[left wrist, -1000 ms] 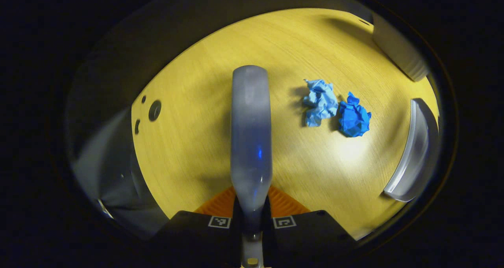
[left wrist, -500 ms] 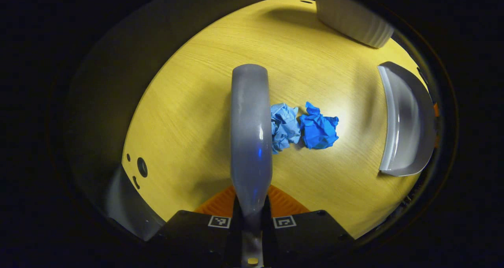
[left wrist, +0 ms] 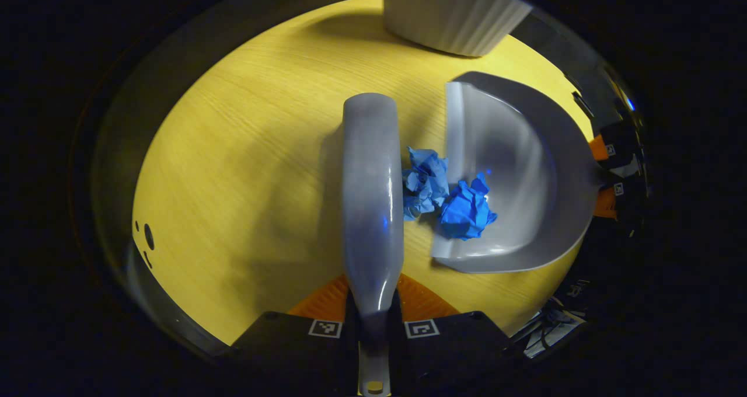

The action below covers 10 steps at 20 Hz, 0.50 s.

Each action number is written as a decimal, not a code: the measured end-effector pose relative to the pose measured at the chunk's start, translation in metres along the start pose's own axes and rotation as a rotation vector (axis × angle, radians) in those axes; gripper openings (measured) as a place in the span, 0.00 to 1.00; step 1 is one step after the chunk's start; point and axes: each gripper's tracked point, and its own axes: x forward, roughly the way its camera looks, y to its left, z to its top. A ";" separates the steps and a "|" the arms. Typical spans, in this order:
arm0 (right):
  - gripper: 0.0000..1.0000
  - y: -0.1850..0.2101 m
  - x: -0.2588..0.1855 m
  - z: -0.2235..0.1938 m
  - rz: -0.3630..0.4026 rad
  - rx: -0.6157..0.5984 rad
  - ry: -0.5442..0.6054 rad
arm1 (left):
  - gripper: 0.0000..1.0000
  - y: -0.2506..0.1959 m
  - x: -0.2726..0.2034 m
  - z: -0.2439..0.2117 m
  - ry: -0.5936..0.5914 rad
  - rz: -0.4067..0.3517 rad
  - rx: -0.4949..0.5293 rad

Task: Pick up the small broom and dustpan from the desktop, sweep the trash into the dustpan with the broom, and then empty the trash into the garbage bin.

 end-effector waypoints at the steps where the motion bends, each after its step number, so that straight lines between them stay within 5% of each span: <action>1: 0.33 -0.002 0.004 0.010 -0.002 -0.005 -0.003 | 0.25 -0.012 -0.002 -0.001 0.001 -0.019 0.004; 7: 0.34 -0.004 0.020 0.074 0.004 -0.001 -0.031 | 0.25 -0.068 -0.023 -0.013 0.003 -0.195 -0.090; 10: 0.33 -0.008 0.026 0.080 0.009 -0.001 -0.050 | 0.25 -0.080 -0.030 -0.016 -0.039 -0.200 -0.173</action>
